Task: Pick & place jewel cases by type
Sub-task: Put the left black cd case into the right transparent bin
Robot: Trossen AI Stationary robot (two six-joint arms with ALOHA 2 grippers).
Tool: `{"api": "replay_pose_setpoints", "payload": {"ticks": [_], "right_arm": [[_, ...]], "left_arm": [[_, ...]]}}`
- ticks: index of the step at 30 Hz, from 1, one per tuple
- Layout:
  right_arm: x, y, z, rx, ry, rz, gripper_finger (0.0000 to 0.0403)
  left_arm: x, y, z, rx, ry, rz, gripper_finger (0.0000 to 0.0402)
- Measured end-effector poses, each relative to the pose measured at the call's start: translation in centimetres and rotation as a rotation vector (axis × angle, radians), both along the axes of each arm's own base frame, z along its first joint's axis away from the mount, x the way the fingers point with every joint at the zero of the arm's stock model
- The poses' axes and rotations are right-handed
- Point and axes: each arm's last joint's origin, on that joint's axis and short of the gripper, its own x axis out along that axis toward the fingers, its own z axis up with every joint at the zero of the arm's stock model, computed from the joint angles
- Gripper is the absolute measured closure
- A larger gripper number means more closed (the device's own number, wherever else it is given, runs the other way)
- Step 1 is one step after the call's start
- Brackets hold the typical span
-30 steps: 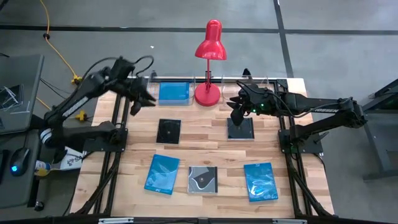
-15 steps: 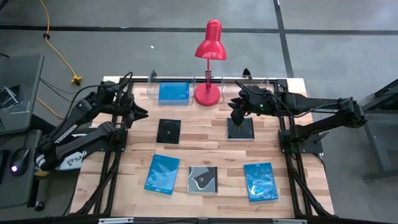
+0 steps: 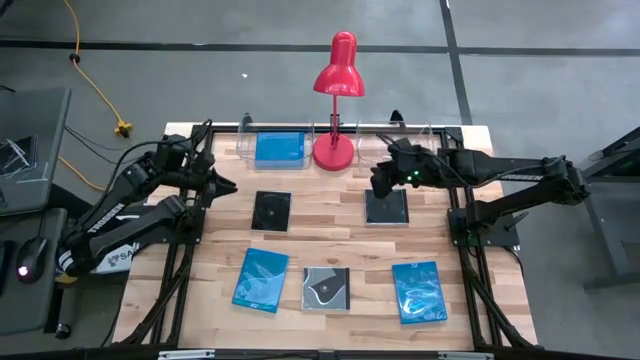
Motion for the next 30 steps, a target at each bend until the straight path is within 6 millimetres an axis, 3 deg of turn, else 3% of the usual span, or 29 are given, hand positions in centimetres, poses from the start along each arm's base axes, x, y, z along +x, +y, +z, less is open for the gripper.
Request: {"api": "replay_pose_setpoints", "payload": {"ticks": [4,11,19,30], "right_arm": [[1.3,0.6,-1.4,0.032,0.051,-0.004,0.0299],[4.2,0.9,-4.8,0.084,0.148,-0.024,0.0299],[7.6,0.4,-6.6,0.137,0.059,0.058,0.0299],[11.0,-1.3,-9.8,0.276,-0.017,0.153,0.0299]], "left_arm": [[0.2,-0.3,-0.7,-0.054,0.039,0.001,0.0282],[2.3,-0.7,-4.6,-0.194,0.019,-0.04,0.0282],[3.4,-1.7,-8.3,-0.26,0.084,0.053,0.0282],[3.7,-3.4,-9.8,-0.304,0.174,0.111,0.0282]]}}
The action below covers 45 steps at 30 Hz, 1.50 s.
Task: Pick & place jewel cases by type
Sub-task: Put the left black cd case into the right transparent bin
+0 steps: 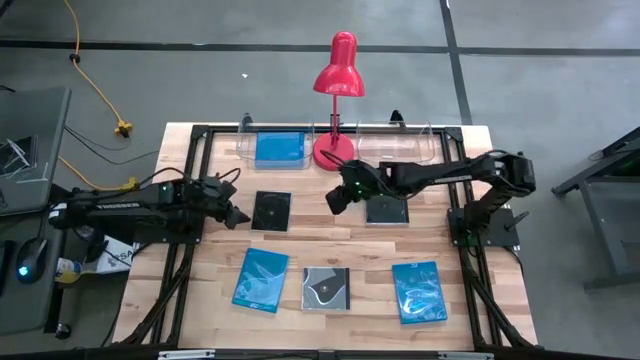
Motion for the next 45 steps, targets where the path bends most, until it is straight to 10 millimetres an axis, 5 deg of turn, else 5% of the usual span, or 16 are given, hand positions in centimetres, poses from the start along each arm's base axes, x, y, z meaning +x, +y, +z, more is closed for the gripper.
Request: {"api": "replay_pose_setpoints", "payload": {"ticks": [14,25,38,45], "right_arm": [[3.0,-0.3,-3.5,0.112,-0.089,-0.029,0.0299],[3.3,-0.3,-4.0,0.124,-0.097,-0.018,0.0295],[3.2,-0.3,-4.2,0.107,-0.071,-0.038,0.0177],[3.3,-0.4,-5.9,0.173,-0.014,-0.126,0.0151]], "left_arm": [[1.9,-0.1,-1.9,-0.028,0.173,0.167,0.0282],[3.4,0.0,-3.7,-0.018,0.291,0.158,0.0282],[4.5,0.1,-3.8,0.008,0.215,0.142,0.0282],[5.1,0.2,-3.4,-0.016,0.142,0.164,0.0282]]}}
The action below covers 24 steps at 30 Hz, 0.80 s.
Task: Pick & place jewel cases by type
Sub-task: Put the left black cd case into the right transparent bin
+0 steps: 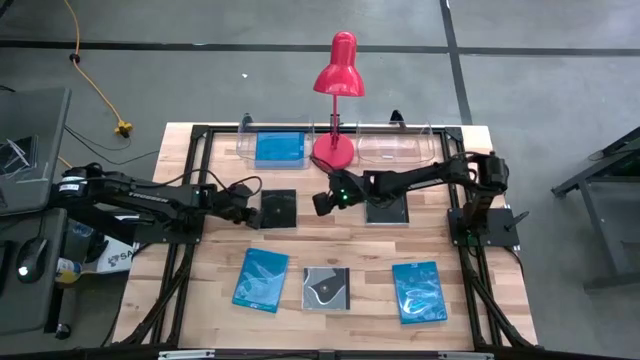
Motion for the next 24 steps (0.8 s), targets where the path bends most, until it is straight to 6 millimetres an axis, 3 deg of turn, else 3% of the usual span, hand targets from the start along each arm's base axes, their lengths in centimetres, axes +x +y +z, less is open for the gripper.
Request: {"api": "replay_pose_setpoints", "payload": {"ticks": [8,24], "right_arm": [[1.6,0.2,-3.4,0.125,-0.044,0.056,0.015],[1.2,0.2,-3.9,0.142,0.023,0.039,0.015]], "left_arm": [[0.9,0.1,-0.9,-0.019,0.012,0.012,0.0282],[3.1,0.2,-2.2,-0.025,-0.065,0.003,0.0282]]}}
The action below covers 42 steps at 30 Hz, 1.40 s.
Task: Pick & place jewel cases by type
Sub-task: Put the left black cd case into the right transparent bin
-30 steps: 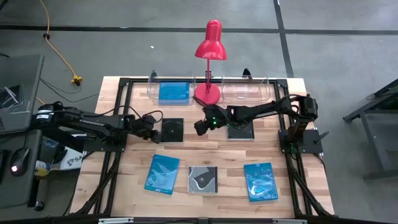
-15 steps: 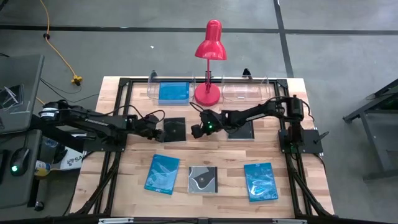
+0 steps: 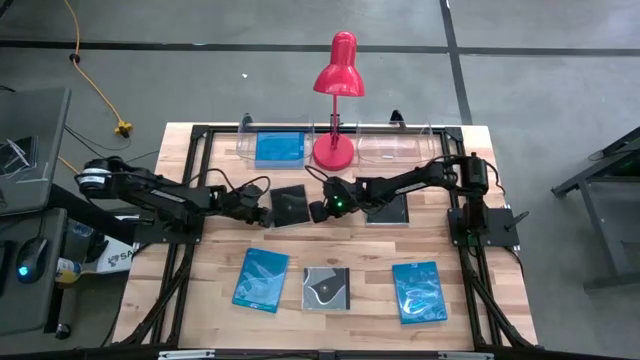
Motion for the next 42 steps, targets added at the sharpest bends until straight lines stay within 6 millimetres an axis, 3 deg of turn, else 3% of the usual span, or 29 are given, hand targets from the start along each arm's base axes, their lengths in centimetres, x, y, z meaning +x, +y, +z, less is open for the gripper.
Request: {"api": "replay_pose_setpoints", "payload": {"ticks": [11,29,42], "right_arm": [[0.7,-0.1,-2.2,0.049,-0.011,0.009,0.015],[1.2,-0.9,-2.1,0.028,-0.087,-0.024,0.015],[1.9,-0.8,-3.2,0.055,-0.16,-0.009,0.015]], "left_arm": [[0.0,0.0,0.0,0.014,-0.002,-0.019,0.0282],[0.4,0.1,0.3,0.04,-0.058,-0.018,0.0282],[0.4,0.1,0.3,0.058,-0.059,-0.026,0.0282]]}}
